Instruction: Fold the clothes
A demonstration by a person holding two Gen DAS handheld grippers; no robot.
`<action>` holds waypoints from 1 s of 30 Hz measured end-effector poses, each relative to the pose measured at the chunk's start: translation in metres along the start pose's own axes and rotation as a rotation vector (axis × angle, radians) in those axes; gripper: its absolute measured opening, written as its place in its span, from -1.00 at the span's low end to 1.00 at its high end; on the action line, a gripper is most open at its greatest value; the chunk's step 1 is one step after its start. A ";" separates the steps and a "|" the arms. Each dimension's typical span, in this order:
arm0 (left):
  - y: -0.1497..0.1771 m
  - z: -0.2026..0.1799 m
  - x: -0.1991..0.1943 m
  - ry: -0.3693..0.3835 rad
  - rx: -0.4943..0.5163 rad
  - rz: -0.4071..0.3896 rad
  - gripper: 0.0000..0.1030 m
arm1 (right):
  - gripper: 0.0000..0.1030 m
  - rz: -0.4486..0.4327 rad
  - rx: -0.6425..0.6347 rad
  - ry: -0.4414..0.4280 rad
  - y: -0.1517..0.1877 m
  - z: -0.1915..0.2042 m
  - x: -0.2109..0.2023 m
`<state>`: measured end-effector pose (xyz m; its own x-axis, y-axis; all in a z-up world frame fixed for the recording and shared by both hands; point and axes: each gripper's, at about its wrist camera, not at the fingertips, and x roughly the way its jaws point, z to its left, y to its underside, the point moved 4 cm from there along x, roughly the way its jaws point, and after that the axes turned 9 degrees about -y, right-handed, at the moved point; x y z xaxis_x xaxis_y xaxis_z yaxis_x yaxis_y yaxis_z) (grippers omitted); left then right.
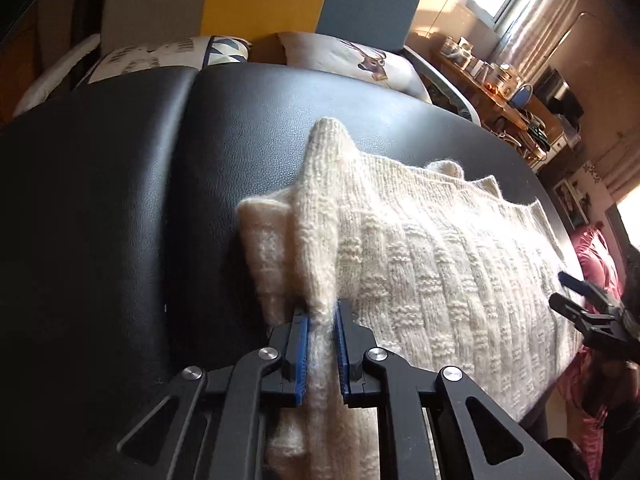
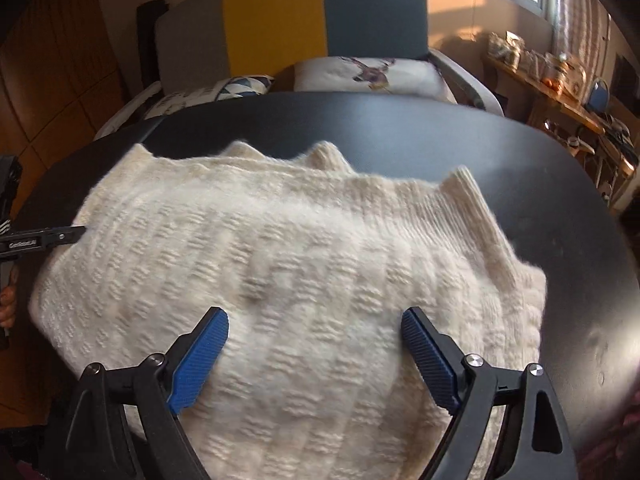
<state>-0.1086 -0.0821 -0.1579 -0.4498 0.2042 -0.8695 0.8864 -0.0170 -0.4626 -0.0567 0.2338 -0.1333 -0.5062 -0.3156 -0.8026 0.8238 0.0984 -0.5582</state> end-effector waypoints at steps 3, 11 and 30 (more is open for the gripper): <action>0.005 0.006 -0.003 0.029 -0.046 -0.008 -0.72 | 0.78 -0.016 0.017 -0.006 0.011 -0.013 0.006; -0.006 0.008 -0.020 0.074 -0.055 -0.049 0.50 | 0.49 -0.052 -0.014 -0.227 -0.004 -0.029 -0.040; -0.014 -0.017 0.011 0.159 0.056 0.065 0.88 | 0.37 0.265 -0.229 -0.240 0.002 -0.088 -0.008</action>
<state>-0.1236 -0.0630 -0.1578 -0.3644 0.3533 -0.8616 0.9038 -0.0888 -0.4187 -0.0740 0.3198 -0.1465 -0.1881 -0.4590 -0.8683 0.8257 0.4048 -0.3928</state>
